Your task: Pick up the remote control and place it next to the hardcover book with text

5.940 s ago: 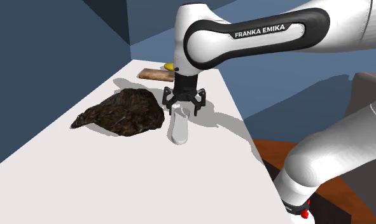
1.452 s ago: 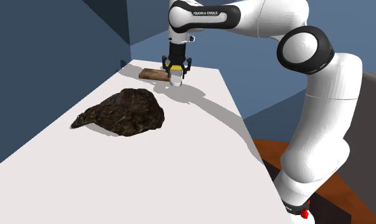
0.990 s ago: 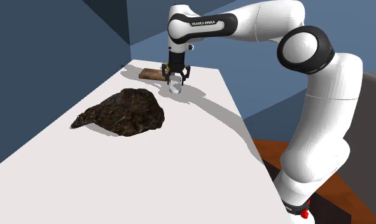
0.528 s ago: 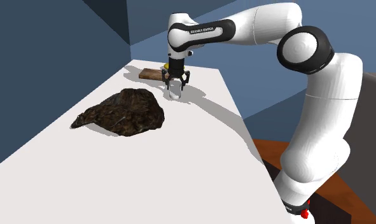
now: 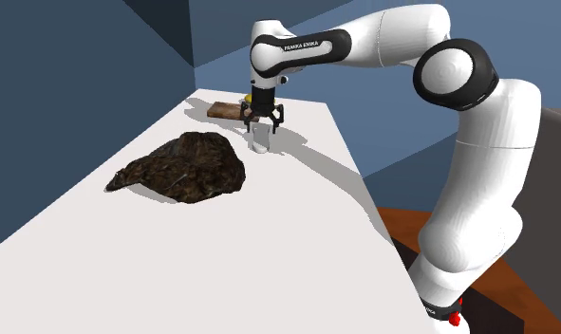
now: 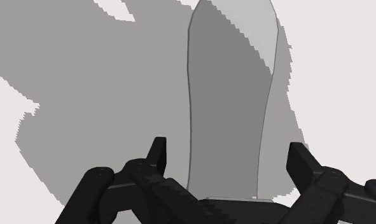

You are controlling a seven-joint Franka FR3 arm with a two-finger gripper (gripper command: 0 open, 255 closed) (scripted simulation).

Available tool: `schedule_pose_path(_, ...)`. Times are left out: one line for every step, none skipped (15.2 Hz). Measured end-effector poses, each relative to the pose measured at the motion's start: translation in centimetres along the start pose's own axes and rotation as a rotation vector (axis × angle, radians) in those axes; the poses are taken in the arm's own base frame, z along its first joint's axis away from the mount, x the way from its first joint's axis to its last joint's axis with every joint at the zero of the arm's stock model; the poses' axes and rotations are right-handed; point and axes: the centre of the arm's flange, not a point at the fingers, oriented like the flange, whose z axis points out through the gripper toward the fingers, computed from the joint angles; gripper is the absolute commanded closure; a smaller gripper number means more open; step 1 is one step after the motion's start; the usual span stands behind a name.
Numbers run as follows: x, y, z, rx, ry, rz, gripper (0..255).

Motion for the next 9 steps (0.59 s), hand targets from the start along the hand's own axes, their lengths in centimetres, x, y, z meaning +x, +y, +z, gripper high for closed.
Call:
schedule_pose_path(0.0,0.0,0.0,0.0,0.0,0.0,0)
schedule_pose_path(0.0,0.0,0.0,0.0,0.0,0.0,0)
schedule_pose_path(0.0,0.0,0.0,0.0,0.0,0.0,0)
schedule_pose_path(0.2,0.1,-0.6,0.0,0.0,0.0,0)
schedule_pose_path(0.1,0.0,-1.5,0.0,0.001,0.0,0)
schedule_pose_path(-0.1,-0.1,-2.8,0.001,0.001,0.0,0)
schedule_pose_path(-0.3,-0.1,-4.0,0.001,0.001,0.0,0)
schedule_pose_path(-0.2,-0.2,-4.5,0.001,0.001,0.0,0)
schedule_pose_path(-0.1,-0.1,-4.7,0.001,0.001,0.0,0)
